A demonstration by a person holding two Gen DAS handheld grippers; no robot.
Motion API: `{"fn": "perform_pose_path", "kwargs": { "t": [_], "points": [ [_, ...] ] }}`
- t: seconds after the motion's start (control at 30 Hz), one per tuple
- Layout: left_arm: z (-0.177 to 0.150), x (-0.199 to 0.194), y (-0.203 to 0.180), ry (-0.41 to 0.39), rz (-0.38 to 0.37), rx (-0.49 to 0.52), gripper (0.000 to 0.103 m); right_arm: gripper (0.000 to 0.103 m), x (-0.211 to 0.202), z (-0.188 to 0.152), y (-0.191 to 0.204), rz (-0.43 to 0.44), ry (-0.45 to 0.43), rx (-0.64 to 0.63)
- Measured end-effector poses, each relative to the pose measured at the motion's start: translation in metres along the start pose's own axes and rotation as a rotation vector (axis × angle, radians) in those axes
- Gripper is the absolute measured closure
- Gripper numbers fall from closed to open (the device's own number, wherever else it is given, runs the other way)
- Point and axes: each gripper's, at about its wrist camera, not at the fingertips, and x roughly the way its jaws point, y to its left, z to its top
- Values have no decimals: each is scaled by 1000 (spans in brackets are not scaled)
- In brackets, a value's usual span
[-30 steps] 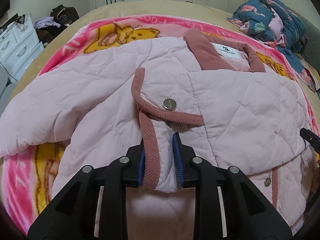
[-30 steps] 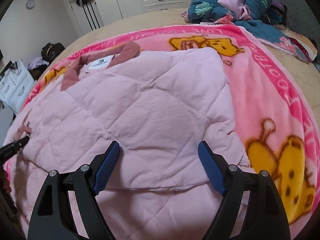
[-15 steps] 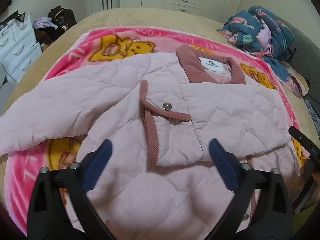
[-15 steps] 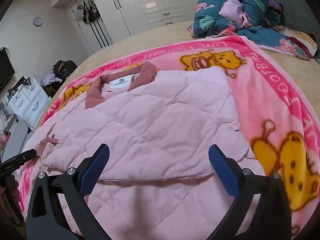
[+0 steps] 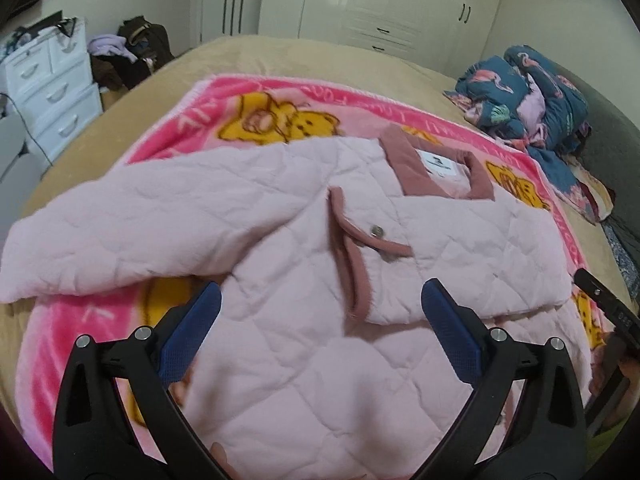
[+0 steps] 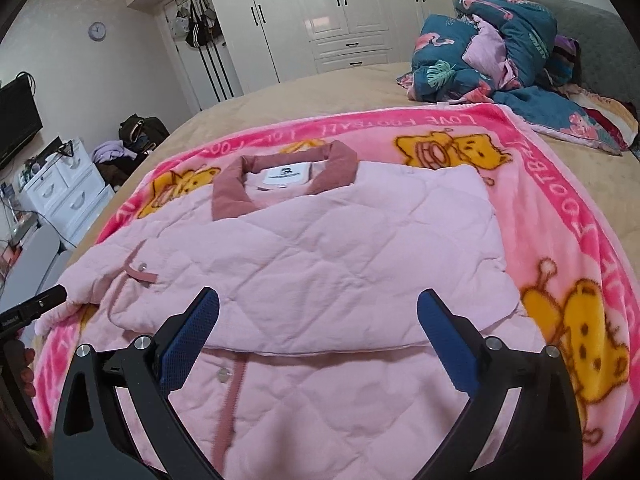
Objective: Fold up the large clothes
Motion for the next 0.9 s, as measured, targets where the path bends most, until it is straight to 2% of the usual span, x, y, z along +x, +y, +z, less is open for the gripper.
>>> {"fn": "perform_pose_path", "kwargs": {
  "t": [0.3, 0.5, 0.7, 0.9],
  "points": [
    [4, -3, 41, -11, 22, -87, 9, 4, -4, 8, 45, 0, -15, -58],
    [4, -9, 73, -30, 74, -154, 9, 4, -2, 14, 84, 37, -24, -103],
    [5, -14, 96, -34, 69, -190, 9, 4, 5, 20, 130, 90, -22, -153],
    [8, -22, 121, -57, 104, -242, 9, 4, 12, 24, 171, 146, -14, -200]
  ]
}}
